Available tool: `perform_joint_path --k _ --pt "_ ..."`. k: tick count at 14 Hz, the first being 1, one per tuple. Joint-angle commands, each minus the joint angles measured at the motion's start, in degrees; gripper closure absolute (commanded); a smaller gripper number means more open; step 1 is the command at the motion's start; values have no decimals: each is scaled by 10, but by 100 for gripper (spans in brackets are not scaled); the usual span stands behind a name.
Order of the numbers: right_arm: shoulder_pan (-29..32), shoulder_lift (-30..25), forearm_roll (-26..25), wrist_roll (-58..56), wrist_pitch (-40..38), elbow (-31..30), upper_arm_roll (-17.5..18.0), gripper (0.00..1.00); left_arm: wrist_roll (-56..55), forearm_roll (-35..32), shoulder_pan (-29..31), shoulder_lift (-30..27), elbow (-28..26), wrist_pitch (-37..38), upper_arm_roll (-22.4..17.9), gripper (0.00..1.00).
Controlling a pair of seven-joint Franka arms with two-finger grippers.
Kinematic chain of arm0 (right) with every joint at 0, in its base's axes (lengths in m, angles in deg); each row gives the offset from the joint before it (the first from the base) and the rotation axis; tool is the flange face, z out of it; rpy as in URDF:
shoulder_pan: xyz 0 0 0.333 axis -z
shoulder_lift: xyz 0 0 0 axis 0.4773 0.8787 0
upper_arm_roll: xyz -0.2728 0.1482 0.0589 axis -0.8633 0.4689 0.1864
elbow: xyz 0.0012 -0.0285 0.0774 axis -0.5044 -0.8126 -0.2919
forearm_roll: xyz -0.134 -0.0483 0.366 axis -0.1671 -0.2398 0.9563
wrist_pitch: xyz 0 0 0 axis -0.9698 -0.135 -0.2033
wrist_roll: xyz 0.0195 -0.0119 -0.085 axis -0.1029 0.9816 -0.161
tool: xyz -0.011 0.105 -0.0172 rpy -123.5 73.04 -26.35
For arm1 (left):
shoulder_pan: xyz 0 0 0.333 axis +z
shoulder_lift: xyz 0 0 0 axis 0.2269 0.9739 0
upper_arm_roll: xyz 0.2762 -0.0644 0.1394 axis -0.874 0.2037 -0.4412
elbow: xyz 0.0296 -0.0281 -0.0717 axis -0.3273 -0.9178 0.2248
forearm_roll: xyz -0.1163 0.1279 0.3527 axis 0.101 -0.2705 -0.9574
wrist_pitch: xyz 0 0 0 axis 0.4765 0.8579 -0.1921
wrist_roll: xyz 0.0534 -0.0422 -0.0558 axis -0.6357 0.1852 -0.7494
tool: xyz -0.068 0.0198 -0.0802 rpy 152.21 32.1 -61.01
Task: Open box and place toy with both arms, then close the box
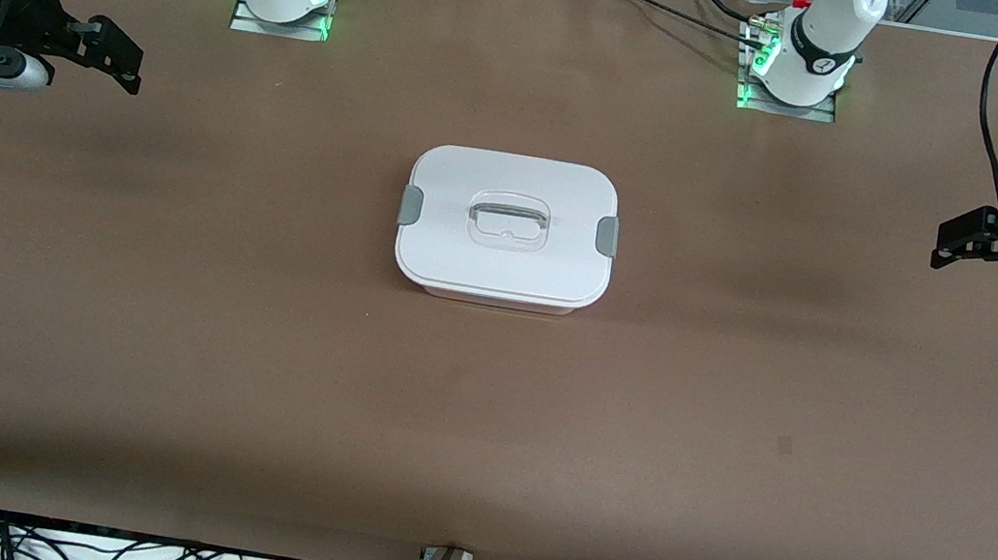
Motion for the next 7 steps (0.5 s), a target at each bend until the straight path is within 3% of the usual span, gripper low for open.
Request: perform_joint_path --k 1,3,7 --pt "3 2 10 9 -13 11 1 0 -26 10 6 -32 -37 -16 -5 0" --pt "3 2 10 10 -18 11 1 0 -27 8 18 -61 -67 -17 26 0" --pt "3 2 9 9 -19 12 1 0 -30 10 23 -78 -100 -31 32 0"
